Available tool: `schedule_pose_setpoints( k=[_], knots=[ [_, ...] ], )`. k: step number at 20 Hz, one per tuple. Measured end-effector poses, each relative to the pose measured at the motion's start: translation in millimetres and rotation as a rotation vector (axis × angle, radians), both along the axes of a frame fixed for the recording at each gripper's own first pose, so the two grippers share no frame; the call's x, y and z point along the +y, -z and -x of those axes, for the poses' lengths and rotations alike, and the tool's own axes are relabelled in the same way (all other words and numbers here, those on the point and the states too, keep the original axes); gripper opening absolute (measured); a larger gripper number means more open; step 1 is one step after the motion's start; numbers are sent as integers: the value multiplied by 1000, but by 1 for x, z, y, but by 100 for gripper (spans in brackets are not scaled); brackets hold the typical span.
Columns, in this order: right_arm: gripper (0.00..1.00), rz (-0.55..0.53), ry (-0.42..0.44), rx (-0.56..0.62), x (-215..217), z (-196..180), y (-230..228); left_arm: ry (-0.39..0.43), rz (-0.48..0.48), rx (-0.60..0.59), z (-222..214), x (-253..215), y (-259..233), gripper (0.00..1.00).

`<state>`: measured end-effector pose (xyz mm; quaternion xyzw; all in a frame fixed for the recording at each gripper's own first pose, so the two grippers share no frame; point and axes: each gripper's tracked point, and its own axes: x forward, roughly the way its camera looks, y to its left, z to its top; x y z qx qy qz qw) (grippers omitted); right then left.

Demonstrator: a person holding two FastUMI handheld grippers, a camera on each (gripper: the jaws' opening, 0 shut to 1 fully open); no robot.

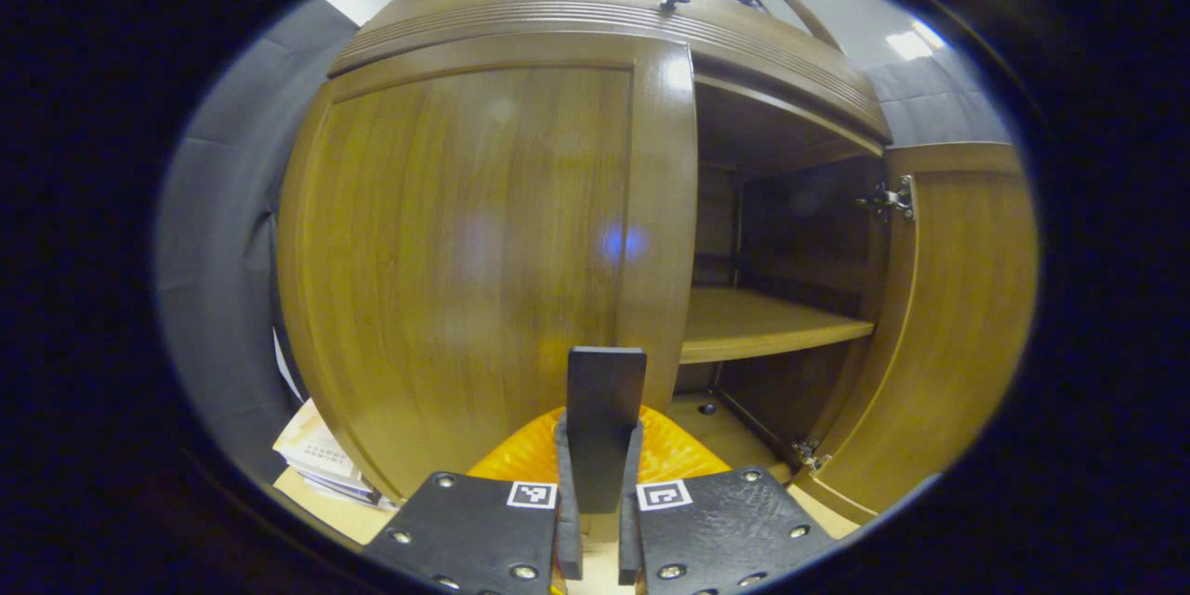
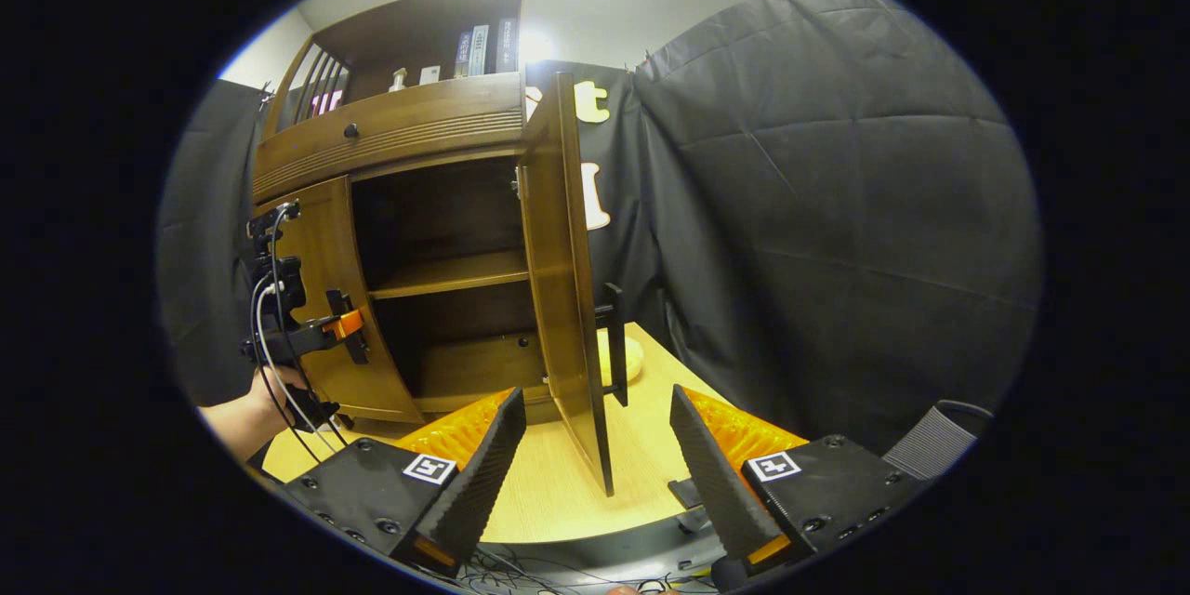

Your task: Open the right door of the double-door shoe cabinet with the right hand, and open the left door with the left hand.

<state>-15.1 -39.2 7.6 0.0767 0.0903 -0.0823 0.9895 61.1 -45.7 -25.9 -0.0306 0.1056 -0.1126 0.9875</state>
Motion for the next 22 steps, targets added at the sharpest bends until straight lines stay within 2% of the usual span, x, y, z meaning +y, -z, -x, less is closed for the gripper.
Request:
schedule_pose_setpoints(
  k=[11, 15, 22],
  knots=[
    [93, -25, -82, -38, 39, -10, 5, 61, 3, -47, 30, 10, -7, 16],
    [93, -20, -115, -51, 52, -15, 3, 62, 10, -56, 40, 16, -8, 18],
    [93, -21, -197, -28, 79, -31, 12, 37, 19, -67, 54, 28, -10, 16]
  ],
)
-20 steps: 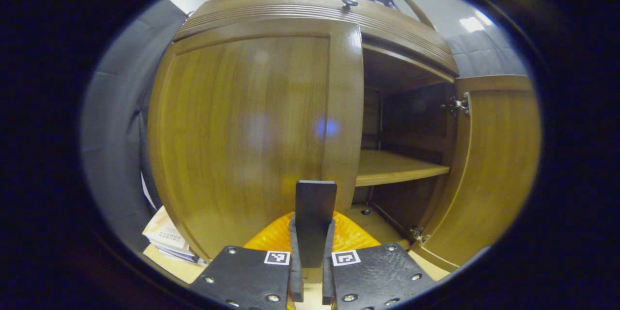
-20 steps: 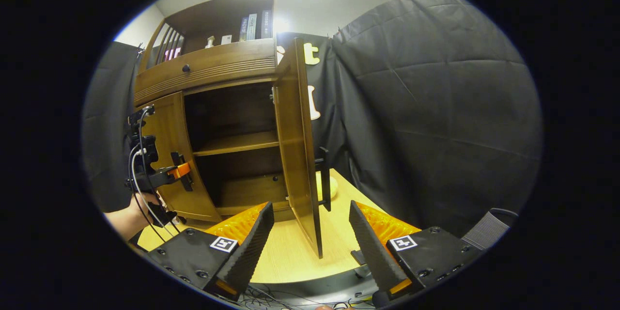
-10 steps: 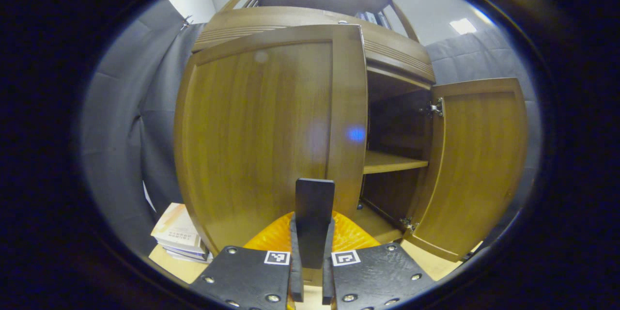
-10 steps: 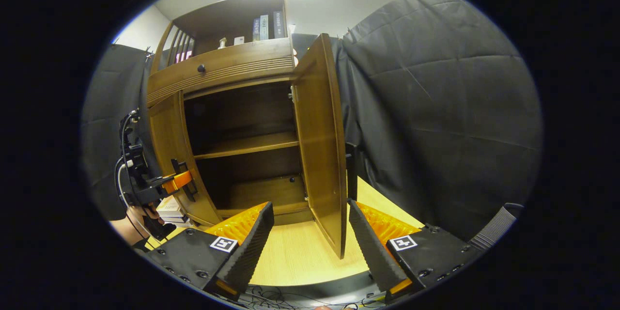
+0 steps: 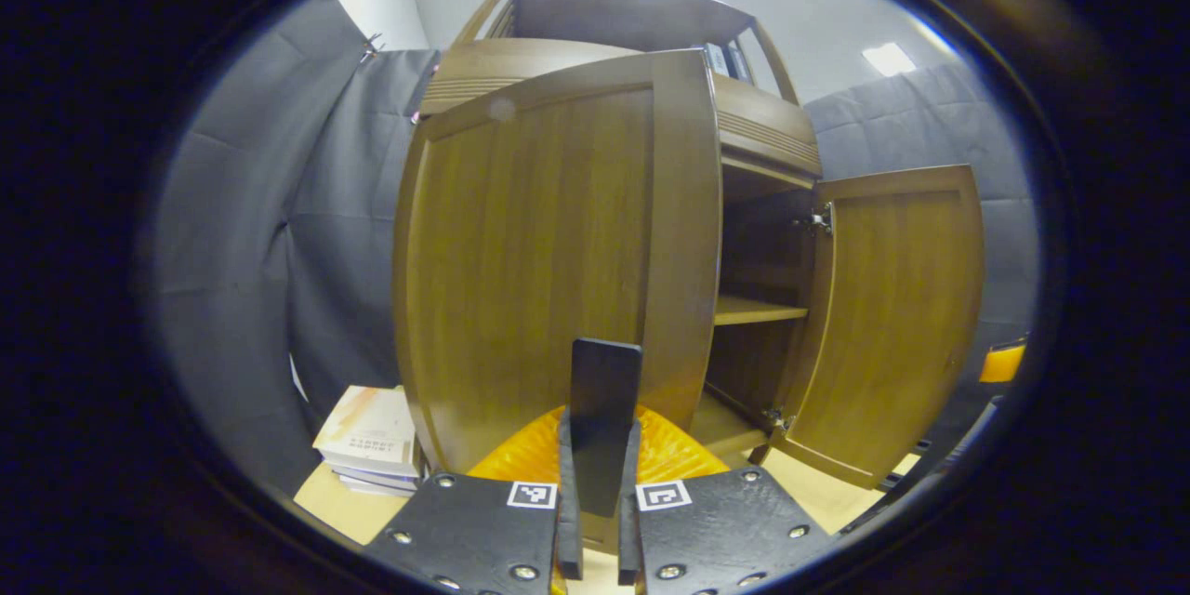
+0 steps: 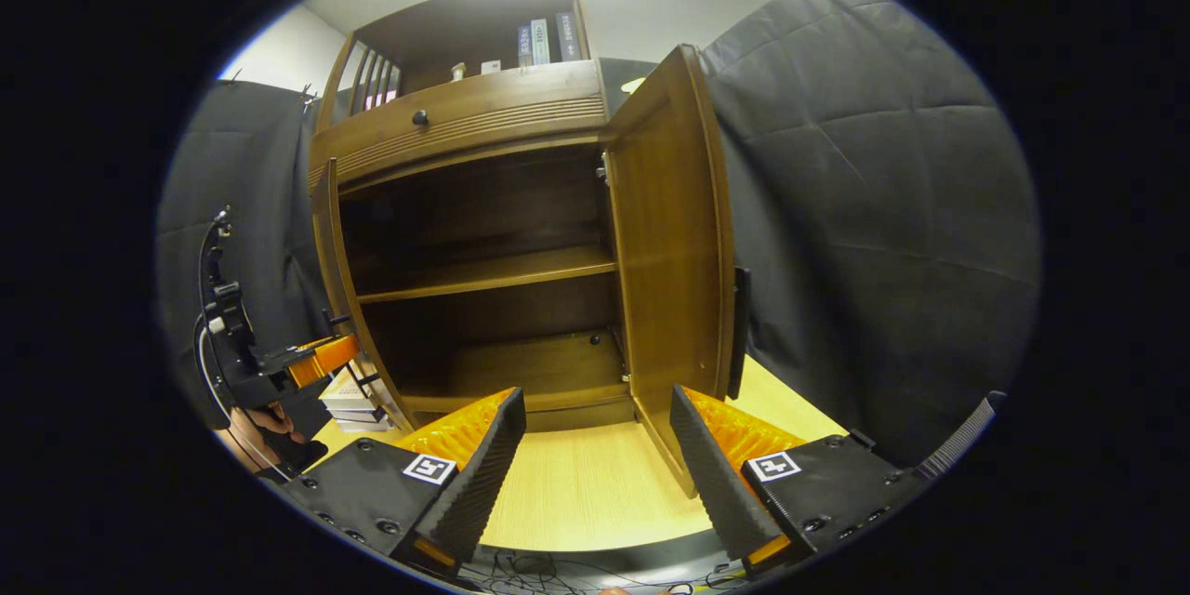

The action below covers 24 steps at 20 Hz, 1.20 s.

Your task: Open the right door of the double-door shoe cabinet with the right hand, and open the left door with the left hand.

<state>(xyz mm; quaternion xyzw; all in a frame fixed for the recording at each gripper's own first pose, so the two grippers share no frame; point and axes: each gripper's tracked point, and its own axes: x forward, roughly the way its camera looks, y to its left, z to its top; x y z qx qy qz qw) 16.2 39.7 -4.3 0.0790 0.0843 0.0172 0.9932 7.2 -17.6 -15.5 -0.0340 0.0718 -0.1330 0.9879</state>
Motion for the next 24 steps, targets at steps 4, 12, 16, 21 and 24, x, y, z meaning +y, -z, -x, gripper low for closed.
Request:
schedule_pose_setpoints(
  k=[4, 12, 16, 21, 24],
  knots=[
    [93, -6, -53, -3, 17, -13, 1, -25, 0, -8, 8, 9, -4, 17],
    [93, 1, -135, -3, 46, -28, 3, -56, 18, -16, 17, 34, -6, 16],
    [93, 7, -168, 0, 60, -35, 3, -72, 61, -27, 21, 55, -7, 17],
    [93, 43, -211, 23, 73, -36, 6, -98, 58, -36, 35, 122, -6, 14],
    [93, 45, -217, 27, 80, -40, 3, -131, 37, -41, 33, 168, -4, 15]
  ],
)
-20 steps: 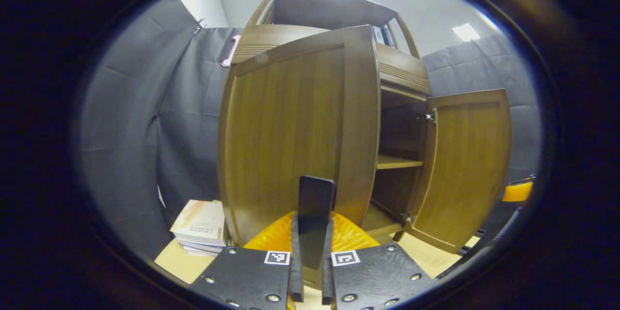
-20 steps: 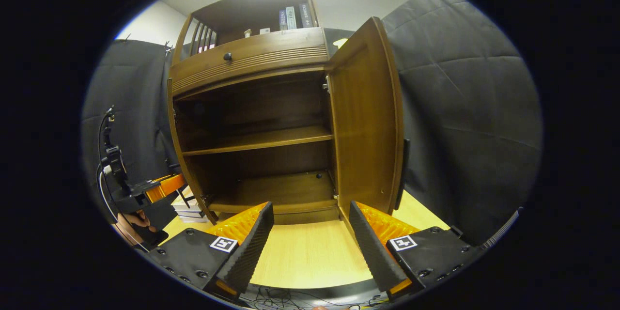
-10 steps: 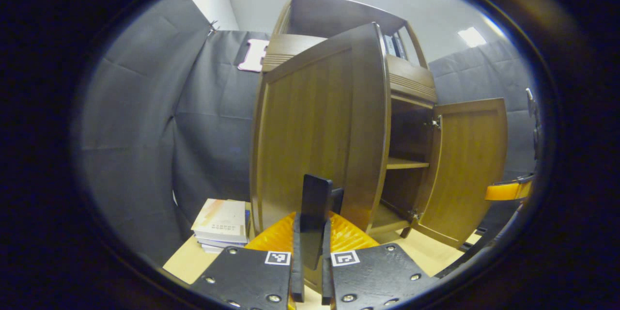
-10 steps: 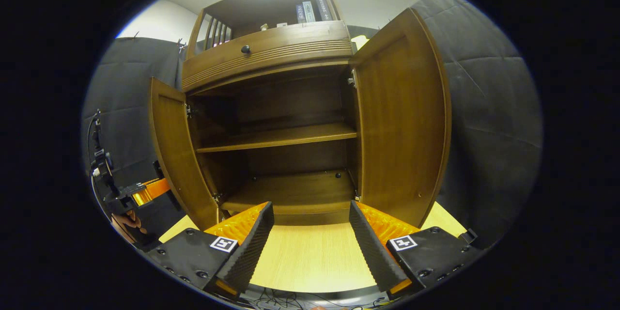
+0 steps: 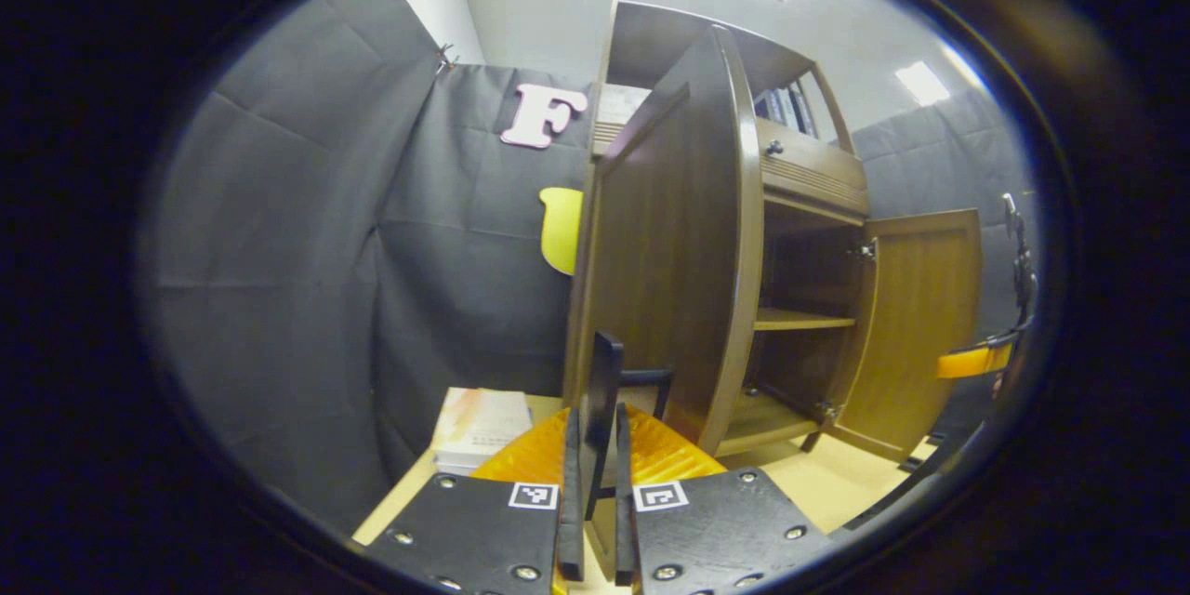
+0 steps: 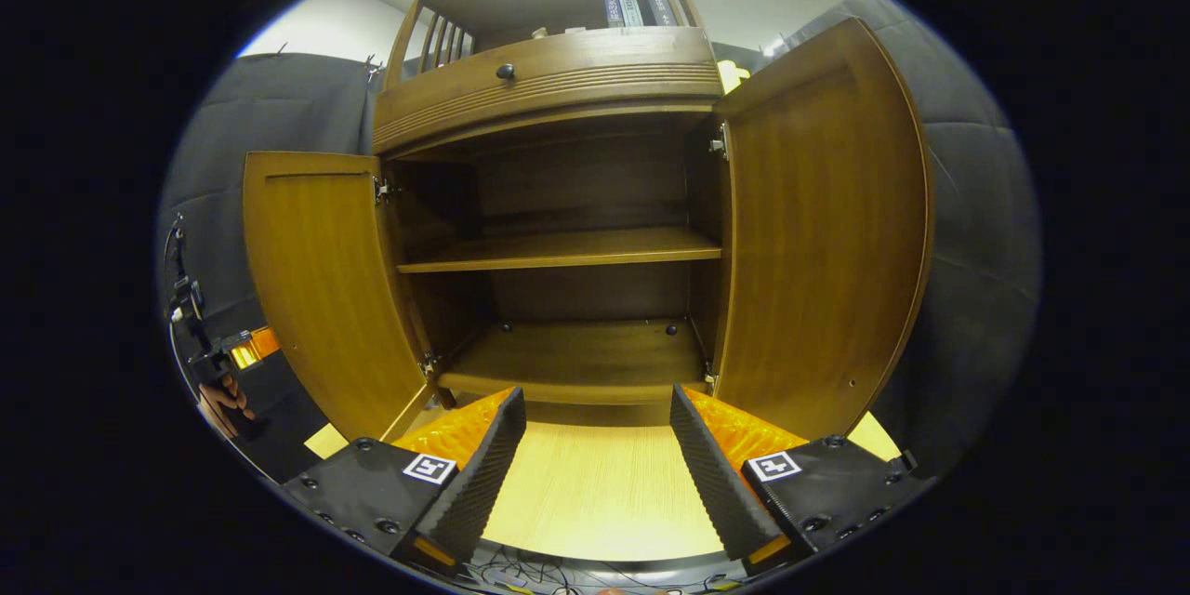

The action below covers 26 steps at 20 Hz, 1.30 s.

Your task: Open the right door of the double-door shoe cabinet with the right hand, and open the left door with the left hand.

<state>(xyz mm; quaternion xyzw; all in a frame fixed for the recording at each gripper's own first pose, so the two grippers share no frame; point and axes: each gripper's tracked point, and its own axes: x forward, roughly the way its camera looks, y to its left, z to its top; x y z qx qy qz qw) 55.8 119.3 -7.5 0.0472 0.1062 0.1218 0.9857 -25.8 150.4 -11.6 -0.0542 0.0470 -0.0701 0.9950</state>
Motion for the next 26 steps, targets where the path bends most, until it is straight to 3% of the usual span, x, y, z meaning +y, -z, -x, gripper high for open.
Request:
schedule_pose_setpoints(
  k=[4, 7, 8, 13, 14, 20, 26],
  knots=[
    [93, 7, -10, 5, 9, -8, -6, -2, 0, -7, -3, 38, -3, 15],
    [93, 24, -14, -3, 11, -11, -11, 17, -8, -14, -3, 39, -4, 15],
    [98, 29, -13, -11, 11, -12, -13, 11, -1, -17, -3, 40, -4, 15],
    [98, 29, -10, -32, 11, -19, -19, -8, 16, -19, 1, 38, -3, 15],
    [93, 30, -6, -32, 10, -19, -19, -13, 23, -18, 4, 40, -5, 16],
    [93, 23, 11, -16, 0, -26, -21, -112, 71, -34, 41, 65, -31, 15],
    [93, 47, 15, -85, -21, -28, -38, -249, 7, -39, 95, 54, -79, 15]
  ],
)
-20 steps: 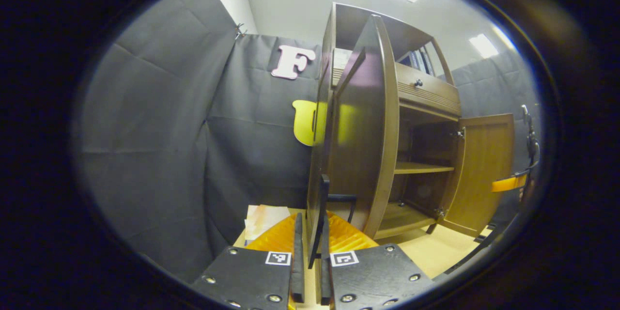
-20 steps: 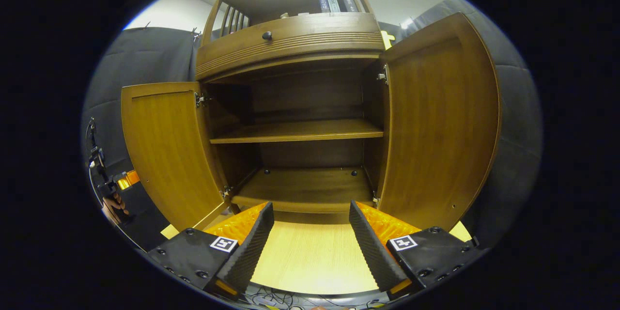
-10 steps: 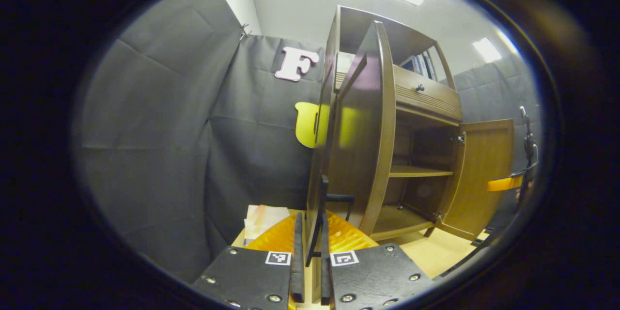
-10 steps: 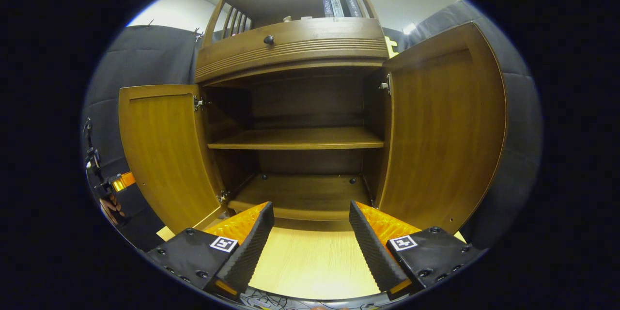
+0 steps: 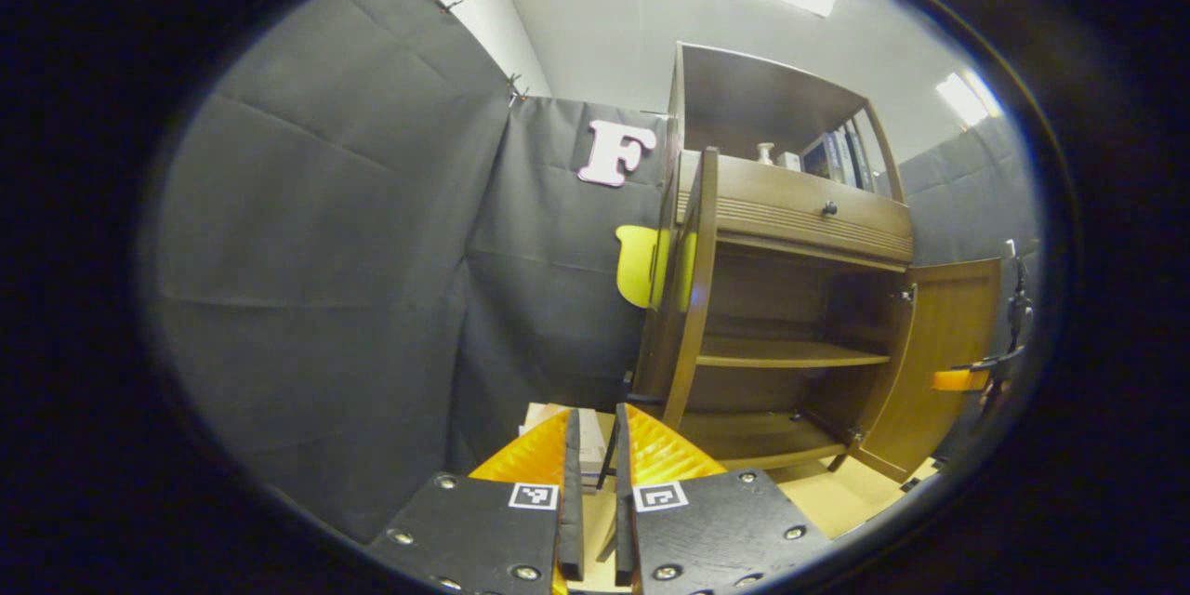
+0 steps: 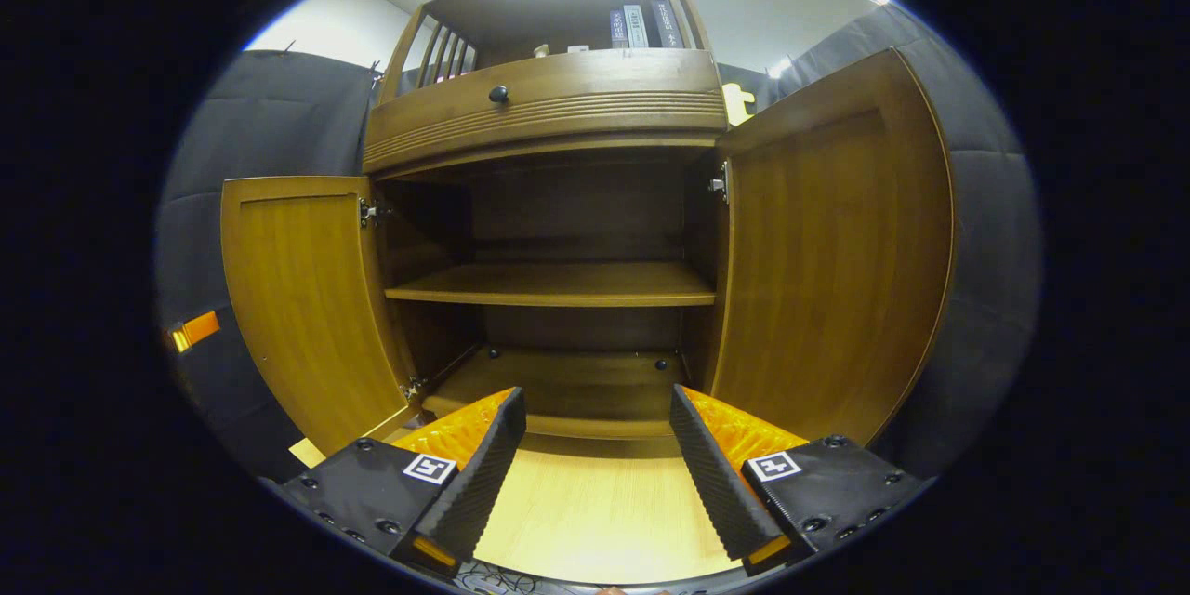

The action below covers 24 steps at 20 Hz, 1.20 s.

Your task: Open the right door of the double-door shoe cabinet with the right hand, and open the left door with the left hand.

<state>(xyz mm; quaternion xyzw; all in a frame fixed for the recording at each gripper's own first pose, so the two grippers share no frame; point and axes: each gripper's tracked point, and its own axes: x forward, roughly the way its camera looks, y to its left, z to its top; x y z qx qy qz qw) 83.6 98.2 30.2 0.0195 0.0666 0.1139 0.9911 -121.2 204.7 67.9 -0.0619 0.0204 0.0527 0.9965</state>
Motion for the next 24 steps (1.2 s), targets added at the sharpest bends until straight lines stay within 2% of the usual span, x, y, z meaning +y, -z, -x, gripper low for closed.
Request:
schedule_pose_setpoints(
  k=[4, 6, 10, 12, 16, 19, 24],
  knots=[
    [93, 46, 6, -46, -21, 9, -16, -37, 49, -44, 23, -28, -47, 17],
    [93, 36, 9, -33, -31, 14, -17, -22, 60, -65, 25, -49, -65, 43],
    [93, 5, -1, -45, -46, 27, -20, -52, 14, -90, 20, -81, -87, 96],
    [93, 19, -14, -59, -53, 37, -17, -54, 11, -75, 14, -106, -82, 96],
    [93, 20, -74, -68, -54, 51, -10, -117, 38, 17, 11, -137, -59, 95],
    [93, 23, -98, -95, -58, 57, -17, -92, 52, 33, 10, -170, -59, 96],
    [93, 24, -76, -76, -72, 66, -9, -48, -17, 44, -2, -205, -60, 96]
  ],
)
